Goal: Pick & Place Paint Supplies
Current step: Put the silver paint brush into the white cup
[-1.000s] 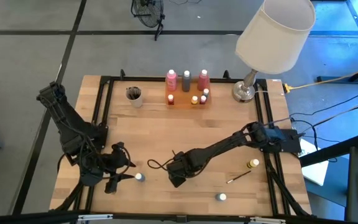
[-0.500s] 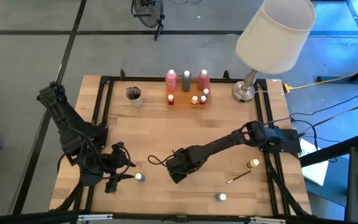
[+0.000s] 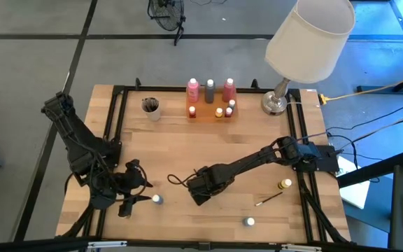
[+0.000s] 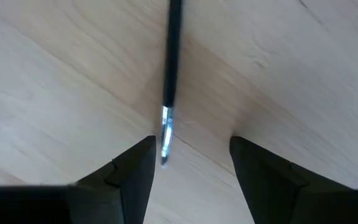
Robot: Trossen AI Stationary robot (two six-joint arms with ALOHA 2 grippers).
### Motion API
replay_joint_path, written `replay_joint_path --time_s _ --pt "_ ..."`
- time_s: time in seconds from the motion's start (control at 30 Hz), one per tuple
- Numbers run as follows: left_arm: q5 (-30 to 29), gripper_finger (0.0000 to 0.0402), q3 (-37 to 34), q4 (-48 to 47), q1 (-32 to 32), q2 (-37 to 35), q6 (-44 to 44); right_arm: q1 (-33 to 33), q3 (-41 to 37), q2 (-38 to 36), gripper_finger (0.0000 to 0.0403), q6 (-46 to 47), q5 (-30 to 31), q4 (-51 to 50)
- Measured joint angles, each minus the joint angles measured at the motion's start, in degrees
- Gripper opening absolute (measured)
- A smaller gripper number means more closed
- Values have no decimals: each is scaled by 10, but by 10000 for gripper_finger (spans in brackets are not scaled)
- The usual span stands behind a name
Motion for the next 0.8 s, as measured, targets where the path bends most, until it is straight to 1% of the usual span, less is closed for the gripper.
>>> replay_joint_path --time_s 0.27,0.53,0.67,0.8 --pt "0 194 0 0 0 0 0 0 0 1 217 15 -7 -54" --pt "0 194 0 0 0 0 0 0 0 1 217 1 3 -51" --pt "0 194 0 0 0 0 0 -9 -1 1 217 -37 0 -51" --pt "0 194 0 0 0 0 0 -19 -1 1 217 -96 -4 -53"
